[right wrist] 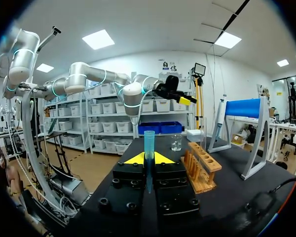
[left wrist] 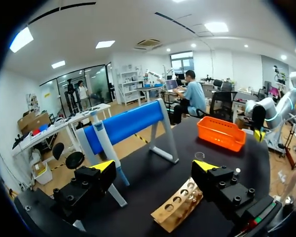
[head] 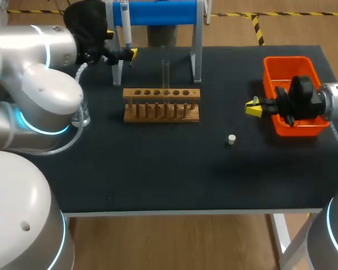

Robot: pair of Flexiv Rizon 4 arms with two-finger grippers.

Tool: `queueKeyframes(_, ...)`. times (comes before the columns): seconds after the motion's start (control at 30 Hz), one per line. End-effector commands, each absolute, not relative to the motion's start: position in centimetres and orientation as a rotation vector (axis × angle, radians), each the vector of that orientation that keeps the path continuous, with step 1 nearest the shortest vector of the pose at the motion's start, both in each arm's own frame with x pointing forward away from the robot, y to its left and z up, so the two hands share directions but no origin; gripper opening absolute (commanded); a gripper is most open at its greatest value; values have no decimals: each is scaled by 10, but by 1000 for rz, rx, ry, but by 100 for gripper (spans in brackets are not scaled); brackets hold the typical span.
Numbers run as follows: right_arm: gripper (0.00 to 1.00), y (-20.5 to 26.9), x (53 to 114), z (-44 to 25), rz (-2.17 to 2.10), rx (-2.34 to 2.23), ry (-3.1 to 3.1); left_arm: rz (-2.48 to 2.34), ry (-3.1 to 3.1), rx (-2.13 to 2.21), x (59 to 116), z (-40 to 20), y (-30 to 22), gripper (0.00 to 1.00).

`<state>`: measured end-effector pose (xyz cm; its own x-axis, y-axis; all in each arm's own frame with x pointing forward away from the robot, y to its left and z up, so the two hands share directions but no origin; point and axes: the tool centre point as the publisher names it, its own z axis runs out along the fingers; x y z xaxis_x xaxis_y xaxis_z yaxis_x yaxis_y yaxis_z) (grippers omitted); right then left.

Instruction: Invert the test tube, pick up the pipette, mount the tip to pipette, aspirate from beaker and dispense into the tube, eject the tip, return the pipette, and cap with the stopper.

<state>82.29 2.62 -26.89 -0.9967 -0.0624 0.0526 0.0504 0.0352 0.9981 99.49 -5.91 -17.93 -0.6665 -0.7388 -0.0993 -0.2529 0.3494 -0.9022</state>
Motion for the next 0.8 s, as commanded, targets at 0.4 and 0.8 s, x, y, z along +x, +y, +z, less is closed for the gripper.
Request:
queueKeyframes(0.4,0,25,822,-268,-2125,12,-2204,-1132,1924,-1011,1016,-186,-68,100)
queueKeyframes(0.8,0,25,822,-268,-2125,12,-2204,-1025,1772,-1136,1031,-187,-66,100)
